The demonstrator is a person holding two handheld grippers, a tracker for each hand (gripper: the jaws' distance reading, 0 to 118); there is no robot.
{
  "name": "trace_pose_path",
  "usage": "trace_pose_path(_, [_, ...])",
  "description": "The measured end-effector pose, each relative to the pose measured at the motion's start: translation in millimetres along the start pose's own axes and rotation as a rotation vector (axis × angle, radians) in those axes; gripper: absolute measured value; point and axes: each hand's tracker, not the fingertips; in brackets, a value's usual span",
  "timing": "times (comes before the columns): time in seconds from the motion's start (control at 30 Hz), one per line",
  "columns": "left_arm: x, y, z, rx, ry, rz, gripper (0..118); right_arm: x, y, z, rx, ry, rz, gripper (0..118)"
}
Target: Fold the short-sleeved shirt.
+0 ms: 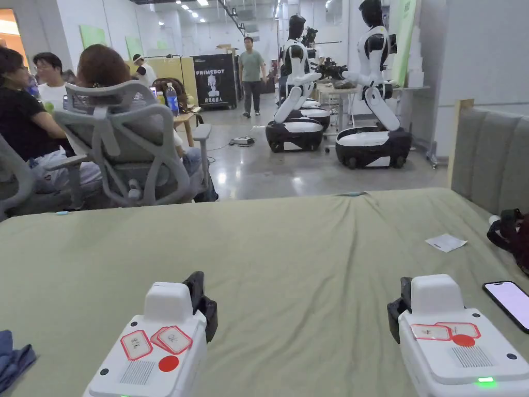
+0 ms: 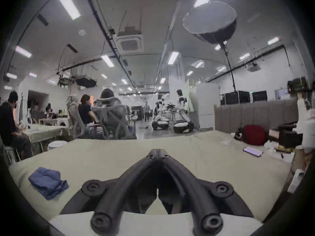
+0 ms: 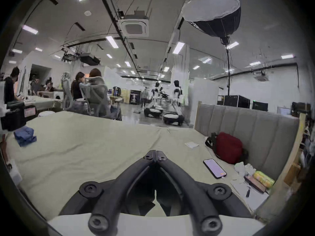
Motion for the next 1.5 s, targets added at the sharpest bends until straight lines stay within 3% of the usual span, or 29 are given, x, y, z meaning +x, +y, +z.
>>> trace_pose_path(0.07, [9.0, -10.4, 5.5, -0.017, 0.023, 0.008, 0, -1.4, -9.5, 5.9, 0.005, 0.003, 0.013, 0])
trace_pose_path(0.17, [-0.6, -26.5, 17.4, -0.044, 0.053, 0.146, 0, -4.0, -18.5, 12.6, 0.027, 0.031, -0.014, 0])
trace_pose_path(0.3, [-5.6, -36.5, 31.0, -0.052, 0.132, 0.065, 0, -9.2, -17.8, 17.2, 0.057, 0.033, -0.003, 0])
trace_pose_path(0.6, [-0.8, -36.4, 29.4, -0.036, 0.121, 0.057, 0, -16.7, -15.4, 15.9, 0.065, 0.035, -0.006, 0])
trace_pose_path(0.67, [-0.1, -37.9, 28.4, -0.035, 0.112, 0.075, 3, -19.9, -15.8, 14.9, 0.063, 0.034, -0.002, 6])
trace_pose_path(0.7, [-0.4, -38.3, 27.9, -0.037, 0.101, 0.098, 17, -20.2, -15.8, 14.7, 0.062, 0.032, -0.001, 17])
trace_pose_path(0.8, [1.5, -35.6, 24.0, -0.059, 0.084, 0.096, 112, -20.6, -15.8, 11.5, 0.044, 0.052, -0.029, 115])
trace_pose_path(0.9, [0.8, -36.7, 23.4, -0.032, 0.113, 0.059, 118, -24.5, -20.5, 15.8, 0.068, 0.04, -0.021, 118])
trace_pose_path(1.5, [0.9, -33.8, 23.3, -0.064, 0.117, 0.065, 118, -27.5, -22.0, 12.3, 0.038, 0.0, -0.024, 118])
